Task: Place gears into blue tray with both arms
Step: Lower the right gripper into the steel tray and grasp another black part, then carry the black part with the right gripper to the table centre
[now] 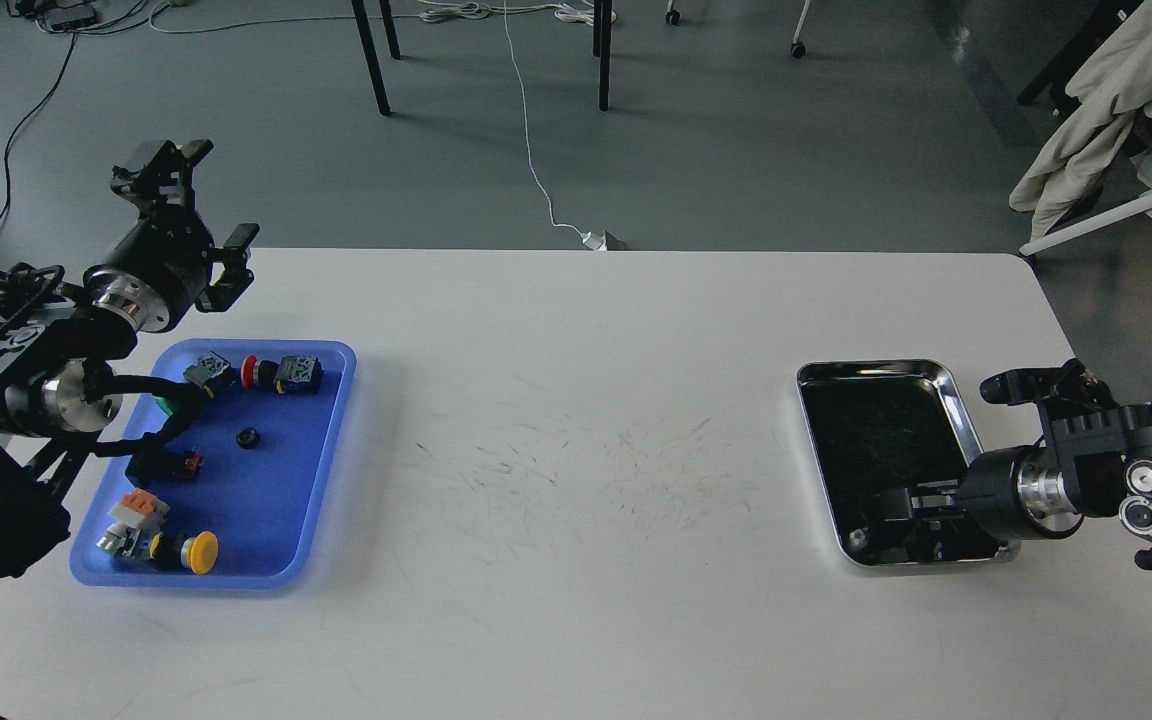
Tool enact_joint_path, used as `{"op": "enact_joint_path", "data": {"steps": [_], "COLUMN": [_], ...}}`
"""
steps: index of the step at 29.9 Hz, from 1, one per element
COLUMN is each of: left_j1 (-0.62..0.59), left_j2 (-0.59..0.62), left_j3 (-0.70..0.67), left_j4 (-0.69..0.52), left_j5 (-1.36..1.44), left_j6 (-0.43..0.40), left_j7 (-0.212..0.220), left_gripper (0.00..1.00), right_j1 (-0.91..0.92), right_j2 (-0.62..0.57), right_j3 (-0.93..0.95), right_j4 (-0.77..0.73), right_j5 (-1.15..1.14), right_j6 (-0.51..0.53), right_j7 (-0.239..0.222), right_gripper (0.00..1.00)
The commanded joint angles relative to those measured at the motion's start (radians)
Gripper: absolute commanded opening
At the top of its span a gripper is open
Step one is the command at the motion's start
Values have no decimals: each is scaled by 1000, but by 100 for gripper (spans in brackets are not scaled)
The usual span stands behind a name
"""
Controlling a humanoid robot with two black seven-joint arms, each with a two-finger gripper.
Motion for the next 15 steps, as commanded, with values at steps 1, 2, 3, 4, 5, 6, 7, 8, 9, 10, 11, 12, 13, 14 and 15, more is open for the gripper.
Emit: {"op": "enact_joint_path", "data": {"steps": [1,2,3,4,5,6,7,8,9,10,11,12,13,14,15], "left_j1": [0,0,0,-2,-2,-2,-3,-3,-3,-5,-5,-6,-6,-8,-9], "left_j2": [-1,-1,-1,-1,-1,-1,-1,1,1,2,2,2,2,4,4], "left_j3": [0,0,0,0,0,0,0,0,0,0,0,0,0,0,0], "left_j4": [0,0,0,0,0,0,0,0,0,0,0,0,0,0,0], "left_j5": [0,0,0,0,0,0,0,0,1,1,1,1,1,1,1], "left_j6": [0,1,0,1,1,1,0,1,0,1,1,1,1,1,0], "left_j7": [0,0,0,0,0,0,0,0,0,0,0,0,0,0,0], "left_gripper": [98,98,98,98,98,98,98,98,98,98,98,98,98,98,98], "right_j1": [0,0,2,5,10,11,14,17,19,29,46,63,80,100,118], "right_j2": [0,0,0,0,0,0,0,0,0,2,2,2,2,0,-3], "right_j3": [0,0,0,0,0,0,0,2,3,5,5,5,5,6,8], "right_j4": [-3,-2,-2,-2,-2,-2,-2,0,3,4,7,9,13,21,29], "right_j5": [0,0,0,0,0,0,2,2,2,3,5,6,9,12,15], "right_j6": [0,0,0,0,0,0,0,0,0,0,0,0,0,0,-2], "right_j7": [10,15,16,18,19,21,24,27,27,27,27,27,27,27,27], "right_gripper": [29,24,20,16,13,10,4,2,2,2,2,2,2,2,2]}}
